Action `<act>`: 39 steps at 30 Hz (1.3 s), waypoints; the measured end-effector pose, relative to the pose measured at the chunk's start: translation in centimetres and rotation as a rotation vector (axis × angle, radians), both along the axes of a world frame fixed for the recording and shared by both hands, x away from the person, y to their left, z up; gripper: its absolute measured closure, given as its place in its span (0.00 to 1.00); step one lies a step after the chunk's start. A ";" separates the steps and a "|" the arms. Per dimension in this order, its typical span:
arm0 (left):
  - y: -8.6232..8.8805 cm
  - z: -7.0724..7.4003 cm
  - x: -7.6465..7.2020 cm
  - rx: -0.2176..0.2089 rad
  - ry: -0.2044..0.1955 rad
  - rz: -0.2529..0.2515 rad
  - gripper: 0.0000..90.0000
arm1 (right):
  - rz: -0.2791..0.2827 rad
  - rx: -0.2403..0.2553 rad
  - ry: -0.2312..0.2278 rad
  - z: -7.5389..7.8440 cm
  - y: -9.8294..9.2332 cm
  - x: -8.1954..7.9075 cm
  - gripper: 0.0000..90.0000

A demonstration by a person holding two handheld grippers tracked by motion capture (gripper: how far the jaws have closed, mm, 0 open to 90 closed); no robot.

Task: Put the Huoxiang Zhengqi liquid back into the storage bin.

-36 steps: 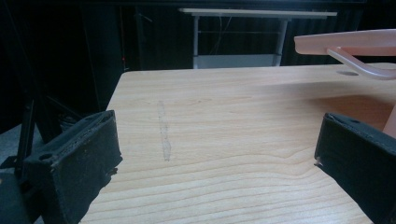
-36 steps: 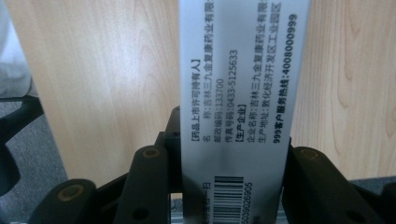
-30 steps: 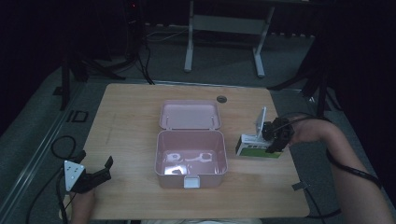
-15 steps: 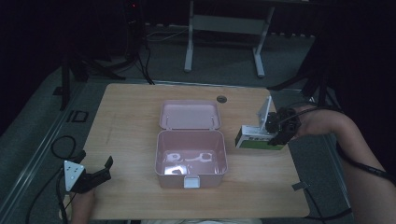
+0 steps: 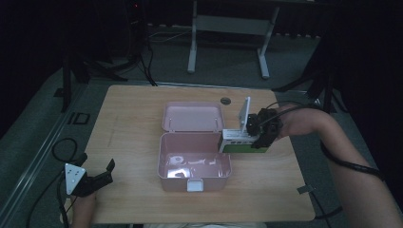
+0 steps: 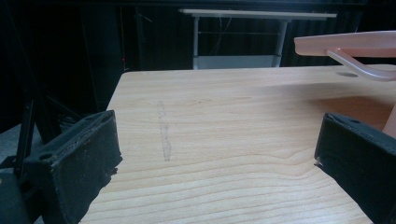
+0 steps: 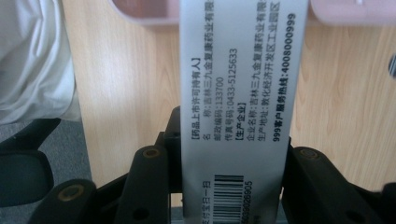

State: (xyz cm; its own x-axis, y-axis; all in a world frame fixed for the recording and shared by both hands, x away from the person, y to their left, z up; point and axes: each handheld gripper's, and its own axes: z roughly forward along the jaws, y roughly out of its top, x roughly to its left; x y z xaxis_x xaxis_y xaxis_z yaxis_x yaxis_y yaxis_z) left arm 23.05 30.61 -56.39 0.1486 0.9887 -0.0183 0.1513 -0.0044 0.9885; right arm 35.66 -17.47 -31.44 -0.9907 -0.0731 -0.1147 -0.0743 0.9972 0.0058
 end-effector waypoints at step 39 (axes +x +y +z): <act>0.1 0.0 0.0 -0.003 0.000 -0.003 0.00 | 0.091 -0.033 0.065 -7.0 11.5 -1.4 0.71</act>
State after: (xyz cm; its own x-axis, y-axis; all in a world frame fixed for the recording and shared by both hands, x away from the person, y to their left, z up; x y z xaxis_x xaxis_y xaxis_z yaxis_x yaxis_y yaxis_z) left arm 23.02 30.69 -56.39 0.1519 0.9882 -0.0212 0.1516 -0.0021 0.9884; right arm 34.22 -6.02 -38.47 -0.9850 -0.1660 -0.0460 -0.1653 0.9861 -0.0191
